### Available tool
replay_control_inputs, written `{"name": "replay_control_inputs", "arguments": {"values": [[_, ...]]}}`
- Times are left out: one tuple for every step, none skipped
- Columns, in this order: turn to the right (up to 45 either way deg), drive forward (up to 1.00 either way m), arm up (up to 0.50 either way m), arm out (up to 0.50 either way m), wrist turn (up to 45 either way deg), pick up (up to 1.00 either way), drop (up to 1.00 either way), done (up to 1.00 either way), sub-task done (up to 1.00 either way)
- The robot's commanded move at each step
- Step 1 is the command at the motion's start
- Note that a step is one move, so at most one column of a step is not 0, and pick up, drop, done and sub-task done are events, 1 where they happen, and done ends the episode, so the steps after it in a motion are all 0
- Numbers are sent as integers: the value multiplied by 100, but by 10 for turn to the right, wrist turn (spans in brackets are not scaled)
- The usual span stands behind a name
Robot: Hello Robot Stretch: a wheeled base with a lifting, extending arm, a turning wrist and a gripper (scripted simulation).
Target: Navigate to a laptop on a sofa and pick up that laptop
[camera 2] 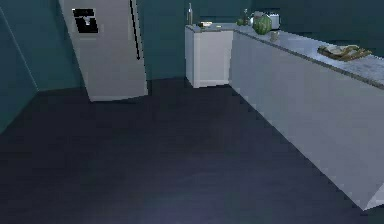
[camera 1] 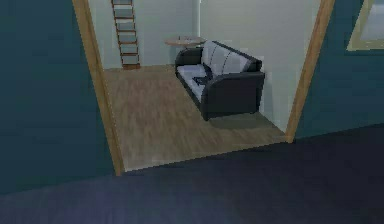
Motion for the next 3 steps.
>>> {"name": "replay_control_inputs", "arguments": {"values": [[-60,0,0,0,0,0,0,0,0],[0,100,0,0,0,0,0,0,0],[-60,0,0,0,0,0,0,0,0]]}}
